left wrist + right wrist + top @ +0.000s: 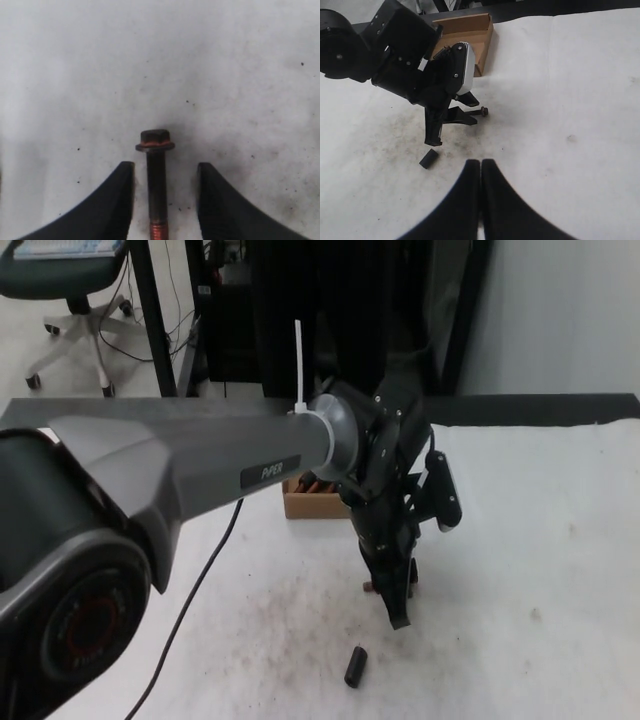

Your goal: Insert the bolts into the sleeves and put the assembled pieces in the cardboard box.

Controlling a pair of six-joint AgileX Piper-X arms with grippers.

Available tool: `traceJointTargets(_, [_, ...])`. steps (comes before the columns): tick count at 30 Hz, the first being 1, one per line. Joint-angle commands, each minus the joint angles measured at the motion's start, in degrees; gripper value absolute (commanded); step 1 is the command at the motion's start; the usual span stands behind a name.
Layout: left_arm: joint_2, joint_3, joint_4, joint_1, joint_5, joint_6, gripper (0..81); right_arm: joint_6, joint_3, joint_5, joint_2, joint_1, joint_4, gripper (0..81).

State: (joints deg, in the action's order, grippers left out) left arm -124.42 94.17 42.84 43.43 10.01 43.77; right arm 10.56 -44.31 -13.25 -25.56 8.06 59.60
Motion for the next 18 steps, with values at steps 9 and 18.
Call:
traceJointTargets(9, [-1.08,0.38,-0.2,0.07,-0.2,-0.49,38.0,-0.07,0.02,-0.85,0.48,-0.18,-0.08,0.8])
traceJointTargets(18, [-2.07,0.38,-1.74,0.07,-0.49,-0.49,37.8,-0.07,0.02,-0.85,0.48,0.04,1.12,0.8])
